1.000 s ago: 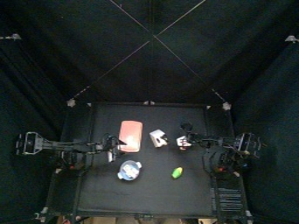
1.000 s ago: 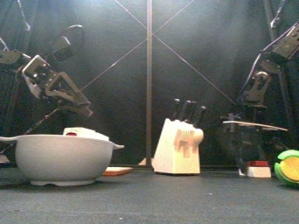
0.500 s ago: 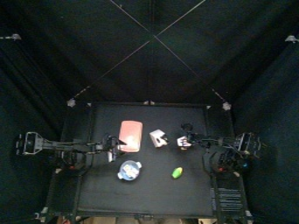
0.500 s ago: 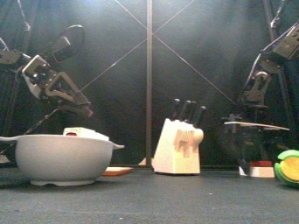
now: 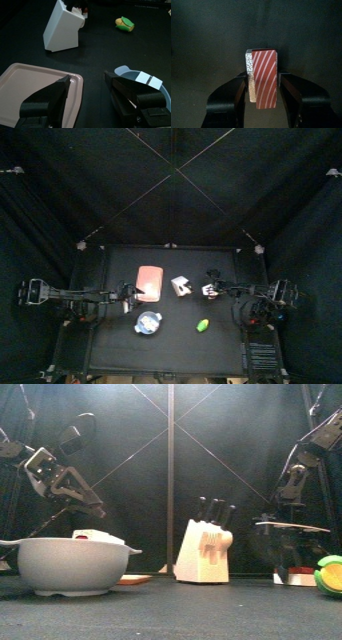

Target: Grab salmon sushi

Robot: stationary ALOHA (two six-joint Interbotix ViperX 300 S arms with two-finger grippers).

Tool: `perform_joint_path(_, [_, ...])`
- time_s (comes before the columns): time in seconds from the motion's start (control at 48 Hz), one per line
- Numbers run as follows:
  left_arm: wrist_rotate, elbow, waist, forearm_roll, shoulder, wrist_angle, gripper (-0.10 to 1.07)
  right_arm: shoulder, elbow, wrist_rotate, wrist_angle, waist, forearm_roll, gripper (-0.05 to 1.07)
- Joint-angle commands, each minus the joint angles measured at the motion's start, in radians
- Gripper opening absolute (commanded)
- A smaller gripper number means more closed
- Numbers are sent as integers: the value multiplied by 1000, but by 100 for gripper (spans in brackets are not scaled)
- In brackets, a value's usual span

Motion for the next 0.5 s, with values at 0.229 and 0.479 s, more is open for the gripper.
perform_joint_path(0.229, [3,-8,3,-2,-3,-9,91,-160,-52,2,97,31,-17,55])
perform_joint_path(0.479, [3,-9,3,-2,-5,-9,91,-195,-21,2,97,43,-9,55])
